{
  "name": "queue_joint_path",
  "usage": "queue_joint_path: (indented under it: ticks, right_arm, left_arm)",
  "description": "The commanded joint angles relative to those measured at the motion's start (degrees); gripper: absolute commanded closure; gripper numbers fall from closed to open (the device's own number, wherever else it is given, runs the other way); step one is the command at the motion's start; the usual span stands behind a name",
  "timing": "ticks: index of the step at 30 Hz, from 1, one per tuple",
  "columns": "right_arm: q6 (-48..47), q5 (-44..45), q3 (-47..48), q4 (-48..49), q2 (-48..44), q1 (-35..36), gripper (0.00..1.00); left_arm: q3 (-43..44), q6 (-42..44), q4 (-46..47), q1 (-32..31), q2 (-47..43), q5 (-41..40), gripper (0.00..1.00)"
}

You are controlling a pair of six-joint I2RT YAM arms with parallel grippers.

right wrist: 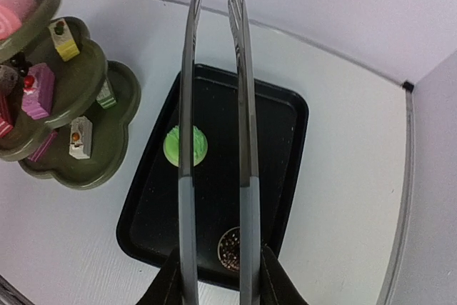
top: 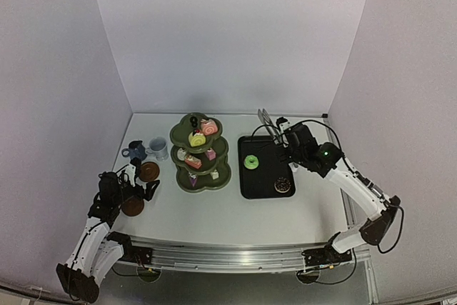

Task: Serve the afternoon tea

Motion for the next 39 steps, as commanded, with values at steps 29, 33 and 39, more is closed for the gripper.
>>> queue_joint_path:
  ticks: [29, 33, 39]
  right_arm:
    - [8.6, -27.5, 3.3, -7.7, 19.8, -10.0, 0.66]
    - [7.5, -26.3, 3.4, -9.0, 19.8, -10.0, 0.65]
    - [5.9, -25.2, 5.2, -11.9, 22.3, -9.9, 0.65]
  left_arm:
    - [-0.1, 0.7, 1.1, 0.3, -0.9, 0.3, 0.01]
    - [-0.2, 0.7, 1.1, 0.3, -0.8, 0.3, 0.01]
    - [-0.2, 0.7, 1.1, 0.3, -0.7, 0.4, 0.01]
